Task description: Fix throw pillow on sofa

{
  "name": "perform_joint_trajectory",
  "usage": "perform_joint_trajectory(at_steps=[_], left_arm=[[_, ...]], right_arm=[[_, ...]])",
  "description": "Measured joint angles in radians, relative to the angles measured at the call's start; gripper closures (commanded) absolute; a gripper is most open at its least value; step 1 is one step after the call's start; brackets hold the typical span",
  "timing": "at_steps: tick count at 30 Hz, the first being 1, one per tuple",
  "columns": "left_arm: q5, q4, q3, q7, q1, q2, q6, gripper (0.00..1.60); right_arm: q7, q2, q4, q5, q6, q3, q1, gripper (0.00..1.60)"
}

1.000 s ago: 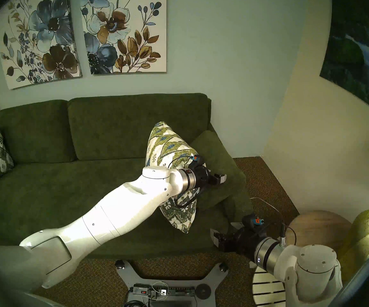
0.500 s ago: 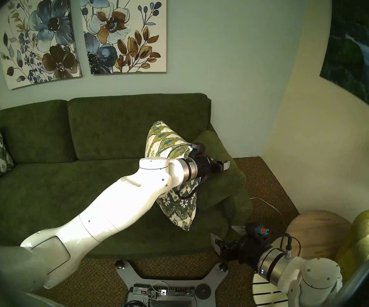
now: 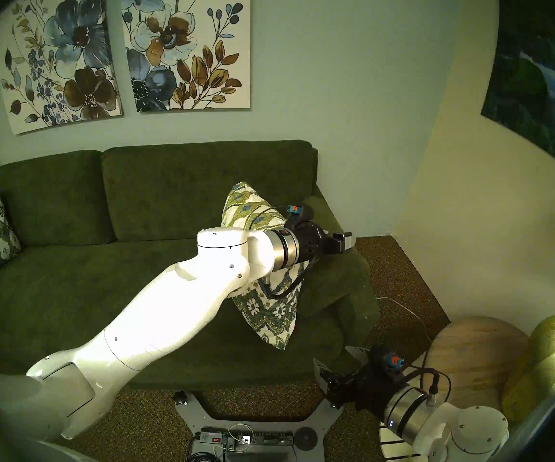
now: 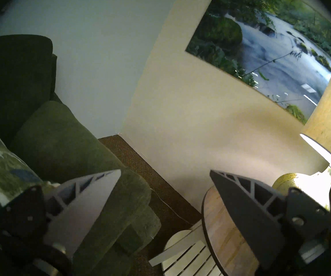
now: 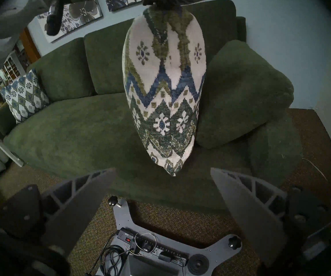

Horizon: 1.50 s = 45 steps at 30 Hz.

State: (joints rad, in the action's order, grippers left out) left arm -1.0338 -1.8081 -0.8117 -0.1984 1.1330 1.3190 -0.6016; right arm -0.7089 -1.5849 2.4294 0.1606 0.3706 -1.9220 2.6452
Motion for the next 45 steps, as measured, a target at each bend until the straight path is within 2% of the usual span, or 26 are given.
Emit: perform_joint_trajectory(at_steps=[13, 25, 31, 38, 45], left_arm=[[-0.03, -0.067, -0.041, -0.089, 0.033, -0.013, -0.047, 0.0], [-0.045, -0.015, -0.118, -0.093, 0.022, -0.059, -0.047, 0.0], [-0.047, -0.04, -0.16, -0.089, 0.006, -0.084, -0.048, 0.0], [-0.032, -0.116, -0.265, -0.084, 0.012, -0.162, -0.061, 0.0], [0.01, -0.15, -0.386, -0.082, 0.077, -0.252, -0.105, 0.0]], right_arm=[[-0.003, -0.045, 0.0, -0.005, -0.128, 0.007, 0.075, 0.0], [-0.008, -0.069, 0.0, -0.01, -0.19, 0.006, 0.109, 0.0], [-0.011, -0.076, 0.0, -0.013, -0.205, 0.007, 0.115, 0.0], [-0.012, -0.086, 0.001, -0.014, -0.214, 0.002, 0.124, 0.0], [-0.013, -0.092, 0.001, -0.016, -0.216, -0.01, 0.126, 0.0]])
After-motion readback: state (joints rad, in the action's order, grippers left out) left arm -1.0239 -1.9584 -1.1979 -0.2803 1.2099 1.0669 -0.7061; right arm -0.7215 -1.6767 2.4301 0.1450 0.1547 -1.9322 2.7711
